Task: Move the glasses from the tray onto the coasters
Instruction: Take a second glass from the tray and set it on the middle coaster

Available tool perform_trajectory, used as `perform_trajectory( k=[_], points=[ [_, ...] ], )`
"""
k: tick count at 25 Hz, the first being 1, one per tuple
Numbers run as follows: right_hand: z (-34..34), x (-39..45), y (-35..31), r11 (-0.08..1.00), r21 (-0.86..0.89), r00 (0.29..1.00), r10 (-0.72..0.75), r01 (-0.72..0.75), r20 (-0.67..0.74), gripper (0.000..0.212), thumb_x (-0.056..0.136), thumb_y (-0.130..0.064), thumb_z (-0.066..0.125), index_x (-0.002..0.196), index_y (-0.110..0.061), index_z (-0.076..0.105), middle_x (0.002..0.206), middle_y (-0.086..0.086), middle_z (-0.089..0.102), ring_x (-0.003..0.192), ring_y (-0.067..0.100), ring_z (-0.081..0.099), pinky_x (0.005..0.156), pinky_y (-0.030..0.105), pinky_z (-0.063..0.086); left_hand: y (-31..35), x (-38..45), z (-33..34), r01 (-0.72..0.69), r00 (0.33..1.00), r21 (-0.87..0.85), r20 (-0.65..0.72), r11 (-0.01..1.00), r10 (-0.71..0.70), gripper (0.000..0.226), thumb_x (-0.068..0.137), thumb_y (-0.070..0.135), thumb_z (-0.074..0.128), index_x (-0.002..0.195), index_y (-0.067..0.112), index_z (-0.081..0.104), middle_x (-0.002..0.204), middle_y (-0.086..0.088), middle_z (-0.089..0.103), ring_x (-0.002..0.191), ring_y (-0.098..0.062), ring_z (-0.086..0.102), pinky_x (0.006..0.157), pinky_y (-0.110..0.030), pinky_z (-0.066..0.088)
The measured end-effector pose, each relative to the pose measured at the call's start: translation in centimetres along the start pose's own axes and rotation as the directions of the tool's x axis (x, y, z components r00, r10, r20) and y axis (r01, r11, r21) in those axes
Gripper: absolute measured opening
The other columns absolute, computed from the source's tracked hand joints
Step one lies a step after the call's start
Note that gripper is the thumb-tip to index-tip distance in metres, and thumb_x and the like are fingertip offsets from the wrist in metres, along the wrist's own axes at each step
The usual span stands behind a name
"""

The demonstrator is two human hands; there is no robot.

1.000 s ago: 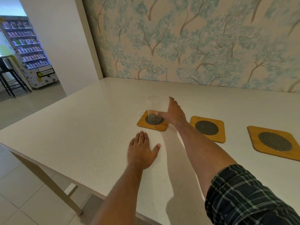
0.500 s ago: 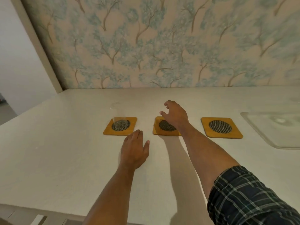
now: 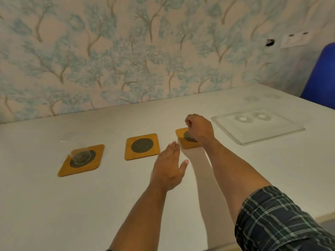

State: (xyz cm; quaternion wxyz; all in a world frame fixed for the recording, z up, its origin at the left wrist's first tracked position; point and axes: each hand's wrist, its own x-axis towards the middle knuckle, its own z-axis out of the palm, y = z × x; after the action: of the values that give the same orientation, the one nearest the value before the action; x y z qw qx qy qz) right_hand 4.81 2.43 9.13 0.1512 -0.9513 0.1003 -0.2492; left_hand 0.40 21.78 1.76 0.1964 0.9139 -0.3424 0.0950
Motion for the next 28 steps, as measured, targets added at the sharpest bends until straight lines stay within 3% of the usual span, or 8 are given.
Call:
perform_trajectory(
  k=[5,12,15,19,24,28],
  points=[
    [-3.6,-0.5,6.6,0.989,-0.055,0.989,0.136,-0.14,-0.064,0.029,0.095,-0.006,0.054,0.113,-0.02,0.072,0.108,-0.001,0.072,0.098,0.023,0.066,0.071,0.03,0.046,5.2,2.7,3.2,-0.101,0.991,-0.052,0.081,0.994,0.105,0.077,0.103,0.059,0.029,0.163,0.018,0.005,0.172,0.001,0.003,0.157,-0.016,0.0,0.127,-0.042,0.011],
    [-7.3,-1.4,14.4,0.946,-0.075,0.937,0.3,-0.317,-0.179,0.043,0.089,0.002,0.055,0.124,-0.02,0.068,0.123,0.0,0.067,0.107,0.024,0.065,0.08,0.032,0.049,11.0,5.6,6.5,-0.145,0.973,-0.131,0.162,0.981,0.166,0.081,0.101,0.064,0.026,0.163,0.019,0.003,0.172,0.002,0.001,0.157,-0.015,-0.002,0.127,-0.037,0.005],
    [-7.7,-2.0,16.9,0.911,-0.043,0.89,0.391,-0.411,-0.234,0.039,0.095,-0.011,0.061,0.133,-0.014,0.062,0.133,0.005,0.059,0.114,0.026,0.061,0.086,0.039,0.052,13.1,7.0,7.9,-0.146,0.969,-0.15,0.176,0.978,0.172,0.081,0.101,0.065,0.026,0.163,0.02,0.003,0.172,0.002,0.0,0.157,-0.015,-0.002,0.126,-0.035,0.003],
    [-7.7,-1.8,19.5,0.826,0.007,0.809,0.554,-0.564,-0.196,0.051,0.094,-0.03,0.067,0.14,-0.012,0.053,0.138,0.01,0.053,0.121,0.029,0.056,0.091,0.041,0.051,14.8,8.2,9.4,-0.129,0.965,-0.169,0.205,0.977,0.163,0.082,0.101,0.065,0.028,0.163,0.019,0.002,0.172,0.0,0.001,0.157,-0.017,-0.001,0.124,-0.033,0.0],
    [-8.9,0.9,21.5,0.808,0.02,0.798,0.585,-0.589,-0.146,0.063,0.09,-0.037,0.07,0.141,-0.008,0.047,0.137,0.014,0.05,0.124,0.033,0.054,0.095,0.044,0.049,14.6,9.2,10.5,-0.158,0.943,-0.019,0.294,0.987,0.157,0.086,0.098,0.07,0.021,0.163,0.017,0.002,0.172,-0.001,-0.001,0.157,-0.019,-0.004,0.127,-0.04,0.0],
    [-8.7,3.8,22.3,0.798,0.033,0.795,0.603,-0.602,-0.064,0.082,0.088,-0.044,0.072,0.151,-0.007,0.033,0.147,0.017,0.042,0.133,0.035,0.046,0.101,0.045,0.045,14.4,9.5,10.8,-0.179,0.944,0.025,0.286,0.984,0.164,0.087,0.096,0.072,0.015,0.163,0.017,0.005,0.172,-0.002,0.0,0.157,-0.02,-0.003,0.127,-0.044,0.003]
  ],
)
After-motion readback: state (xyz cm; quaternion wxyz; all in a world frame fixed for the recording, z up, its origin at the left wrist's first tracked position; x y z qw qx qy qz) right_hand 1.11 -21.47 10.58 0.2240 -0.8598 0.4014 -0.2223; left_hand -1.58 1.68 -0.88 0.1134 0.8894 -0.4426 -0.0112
